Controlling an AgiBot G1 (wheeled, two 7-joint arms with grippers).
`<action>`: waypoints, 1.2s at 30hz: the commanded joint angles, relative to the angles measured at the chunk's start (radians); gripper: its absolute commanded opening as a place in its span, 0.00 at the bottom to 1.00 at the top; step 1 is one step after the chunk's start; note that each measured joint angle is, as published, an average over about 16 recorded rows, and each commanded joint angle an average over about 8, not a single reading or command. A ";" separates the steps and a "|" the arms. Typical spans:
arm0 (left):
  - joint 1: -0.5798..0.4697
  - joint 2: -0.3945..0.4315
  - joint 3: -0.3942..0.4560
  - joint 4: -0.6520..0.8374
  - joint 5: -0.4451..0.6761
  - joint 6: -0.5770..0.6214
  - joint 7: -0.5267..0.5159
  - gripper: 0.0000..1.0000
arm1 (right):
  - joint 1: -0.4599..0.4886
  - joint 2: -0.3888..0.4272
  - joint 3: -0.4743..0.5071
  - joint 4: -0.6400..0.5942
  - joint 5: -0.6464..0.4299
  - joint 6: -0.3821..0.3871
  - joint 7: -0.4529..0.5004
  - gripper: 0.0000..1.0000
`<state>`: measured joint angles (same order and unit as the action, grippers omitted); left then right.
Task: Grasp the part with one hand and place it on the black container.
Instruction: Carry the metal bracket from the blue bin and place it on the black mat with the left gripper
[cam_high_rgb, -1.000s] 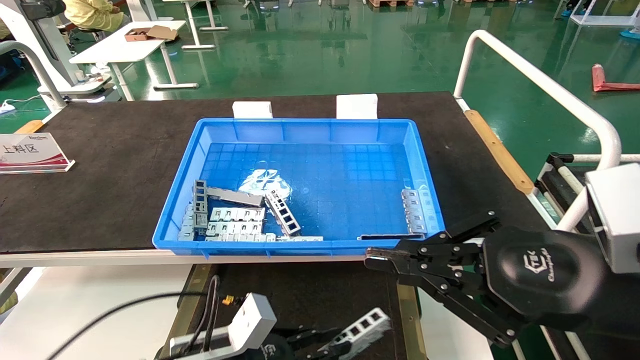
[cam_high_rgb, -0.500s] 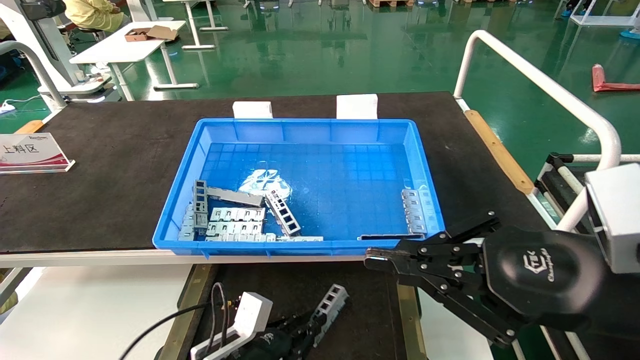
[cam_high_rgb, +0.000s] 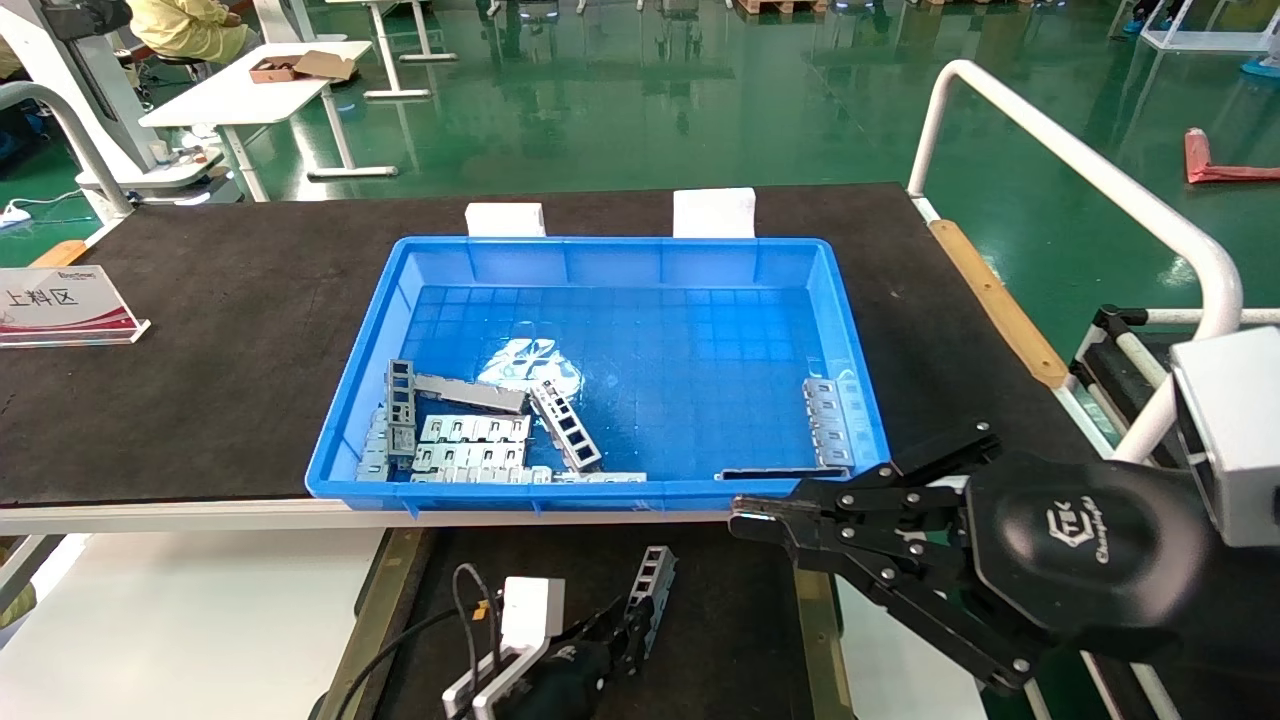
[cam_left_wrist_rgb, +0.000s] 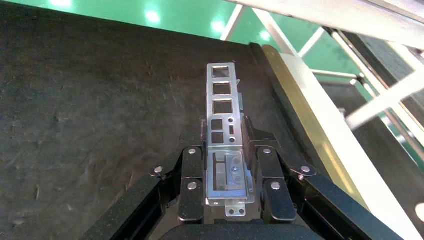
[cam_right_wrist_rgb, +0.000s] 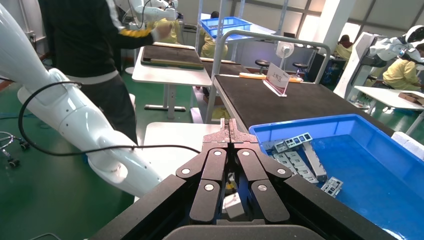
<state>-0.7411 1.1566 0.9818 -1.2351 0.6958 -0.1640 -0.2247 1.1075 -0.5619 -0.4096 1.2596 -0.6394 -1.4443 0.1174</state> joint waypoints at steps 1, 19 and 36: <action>-0.006 0.026 0.004 0.016 -0.008 -0.032 -0.003 0.00 | 0.000 0.000 0.000 0.000 0.000 0.000 0.000 0.00; -0.033 0.161 -0.015 0.159 -0.013 -0.121 -0.025 0.00 | 0.000 0.000 0.000 0.000 0.000 0.000 0.000 0.00; -0.024 0.189 -0.015 0.209 0.033 -0.128 -0.084 0.25 | 0.000 0.000 0.000 0.000 0.000 0.000 0.000 0.41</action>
<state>-0.7652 1.3452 0.9674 -1.0262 0.7283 -0.2917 -0.3095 1.1075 -0.5619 -0.4097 1.2596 -0.6393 -1.4442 0.1173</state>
